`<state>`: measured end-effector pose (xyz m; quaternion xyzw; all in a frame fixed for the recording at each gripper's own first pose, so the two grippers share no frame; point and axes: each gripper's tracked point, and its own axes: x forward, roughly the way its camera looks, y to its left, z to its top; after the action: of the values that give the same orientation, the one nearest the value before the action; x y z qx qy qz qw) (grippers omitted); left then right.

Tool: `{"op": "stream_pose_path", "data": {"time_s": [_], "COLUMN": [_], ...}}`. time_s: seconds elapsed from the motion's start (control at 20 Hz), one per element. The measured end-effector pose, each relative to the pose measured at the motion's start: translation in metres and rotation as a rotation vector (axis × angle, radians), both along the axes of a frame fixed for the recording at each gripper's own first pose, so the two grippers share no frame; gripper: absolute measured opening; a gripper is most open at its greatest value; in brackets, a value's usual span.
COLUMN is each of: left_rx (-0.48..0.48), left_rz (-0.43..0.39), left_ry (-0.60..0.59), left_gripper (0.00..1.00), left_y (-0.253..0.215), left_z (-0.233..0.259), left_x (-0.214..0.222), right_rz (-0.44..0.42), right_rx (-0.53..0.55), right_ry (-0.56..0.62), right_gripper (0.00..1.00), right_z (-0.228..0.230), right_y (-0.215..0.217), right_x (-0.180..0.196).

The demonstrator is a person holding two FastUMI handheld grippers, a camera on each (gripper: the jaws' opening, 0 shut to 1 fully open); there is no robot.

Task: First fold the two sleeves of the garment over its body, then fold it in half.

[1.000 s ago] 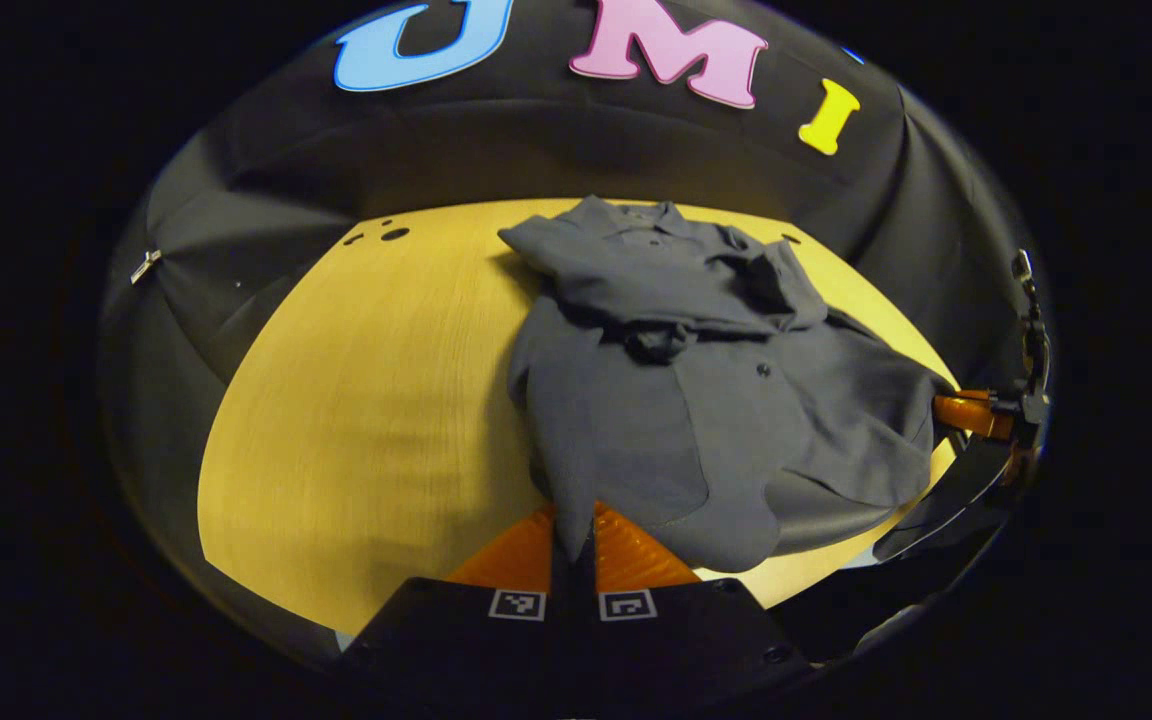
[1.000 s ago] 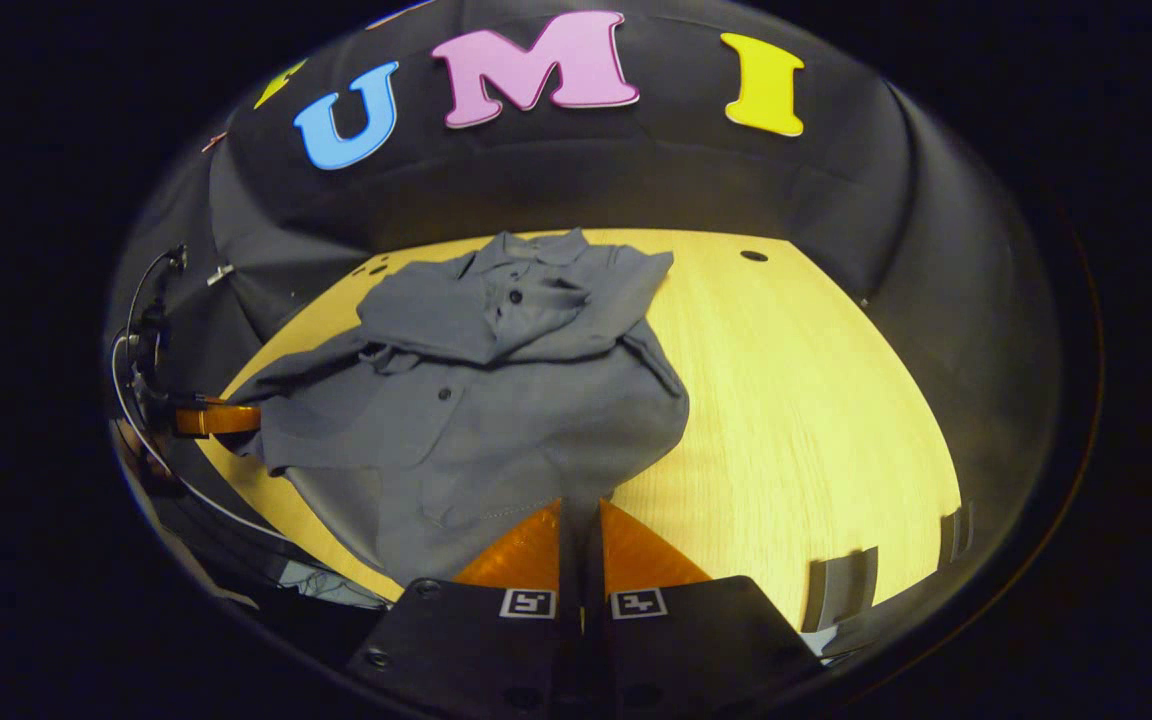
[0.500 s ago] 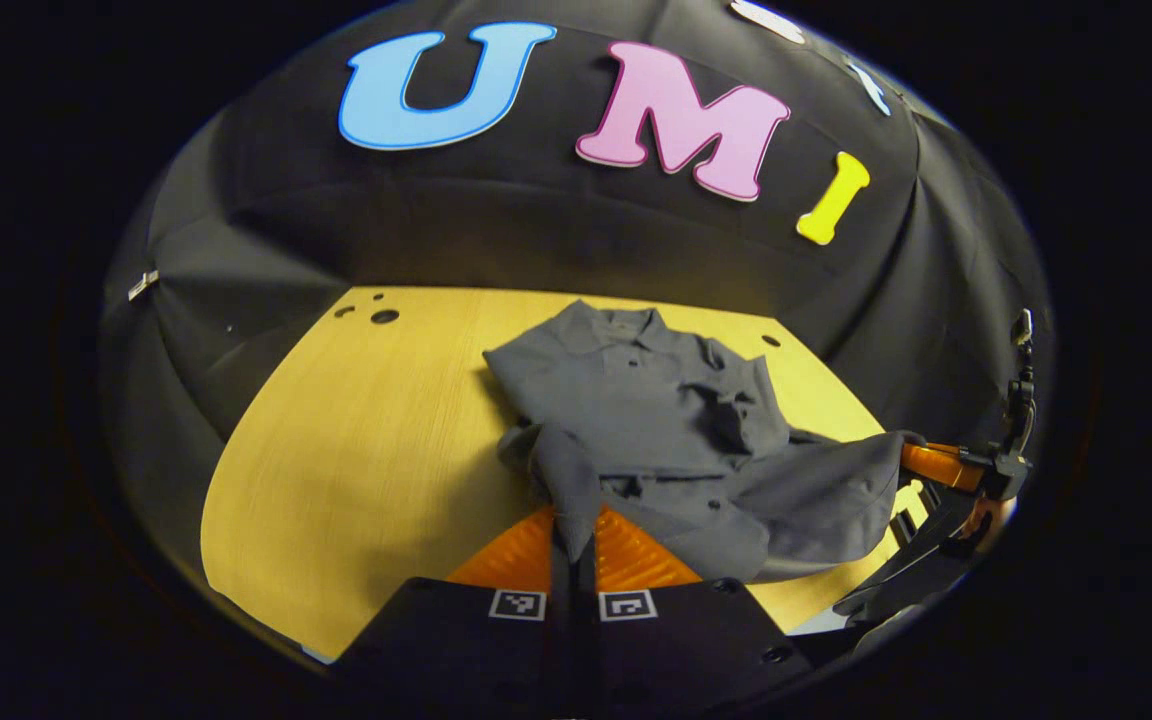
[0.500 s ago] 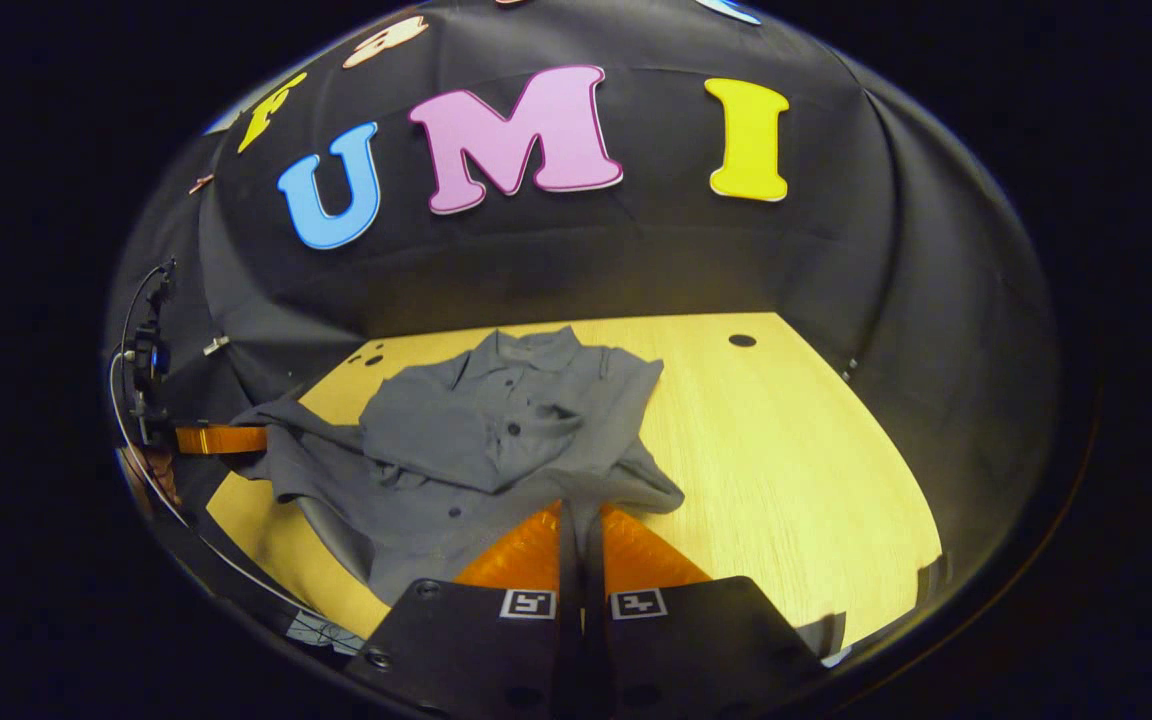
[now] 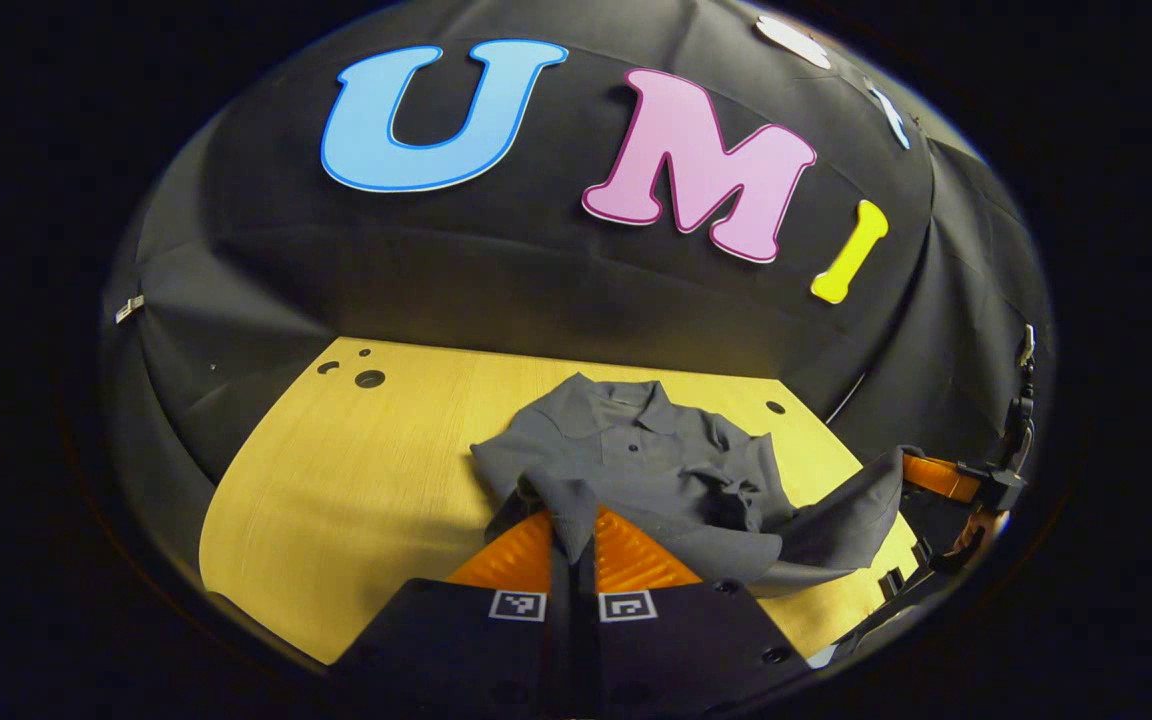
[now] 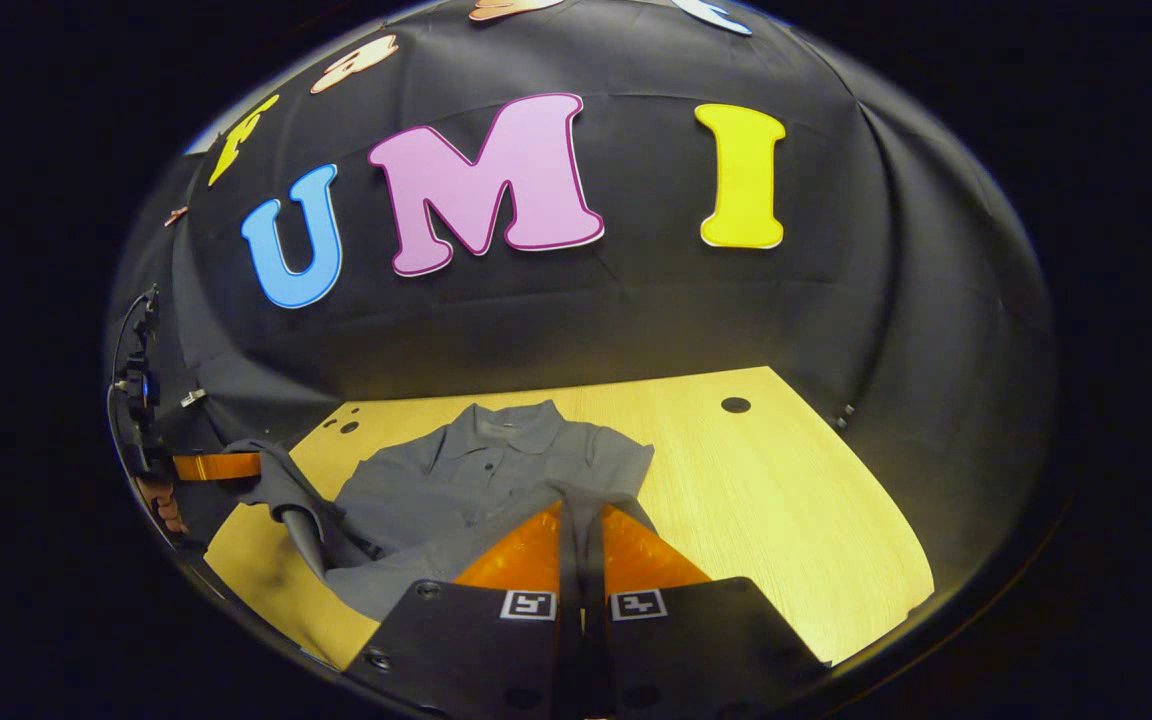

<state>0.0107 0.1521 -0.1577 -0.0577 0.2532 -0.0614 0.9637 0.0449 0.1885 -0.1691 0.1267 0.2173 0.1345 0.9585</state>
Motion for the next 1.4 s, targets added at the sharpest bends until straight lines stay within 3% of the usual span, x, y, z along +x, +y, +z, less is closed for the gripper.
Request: {"op": "stream_pose_path", "data": {"time_s": [0.35,0.55,0.95,1.0,1.05,1.1,1.15,1.25,1.3,1.4], "left_rx": [-0.034,-0.025,0.055,0.064,0.067,0.065,0.064,0.057,0.06,0.083], "left_rz": [0.042,0.063,0.034,0.035,0.038,0.044,0.055,0.076,0.082,0.087], "left_ry": [-0.02,0.006,0.023,0.024,0.025,0.026,0.032,0.049,0.053,0.063], "left_gripper": [0.05,0.05,0.05,0.05,0.05,0.05,0.05,0.05,0.05,0.05], "left_y": [0.012,0.026,0.028,0.03,0.031,0.032,0.034,0.037,0.037,0.039], "left_z": [-0.002,-0.019,-0.053,-0.057,-0.063,-0.067,-0.073,-0.084,-0.089,-0.1], "left_x": [0.064,0.109,0.174,0.18,0.185,0.19,0.193,0.197,0.201,0.209], "right_rz": [-0.076,-0.141,-0.13,-0.126,-0.12,-0.117,-0.114,-0.111,-0.107,-0.093], "right_rx": [0.029,-0.012,-0.07,-0.073,-0.079,-0.081,-0.079,-0.077,-0.079,-0.084], "right_ry": [0.012,0.005,0.056,0.063,0.065,0.066,0.073,0.083,0.085,0.098], "right_gripper": [0.05,0.05,0.05,0.0,0.05,0.0,0.05,0.05,0.0,0.05], "right_z": [-0.006,-0.014,-0.055,-0.061,-0.066,-0.072,-0.078,-0.089,-0.093,-0.108], "right_y": [-0.002,-0.005,0.015,0.016,0.018,0.018,0.019,0.02,0.02,0.022], "right_x": [0.063,0.1,0.163,0.169,0.174,0.18,0.184,0.191,0.194,0.201]}}
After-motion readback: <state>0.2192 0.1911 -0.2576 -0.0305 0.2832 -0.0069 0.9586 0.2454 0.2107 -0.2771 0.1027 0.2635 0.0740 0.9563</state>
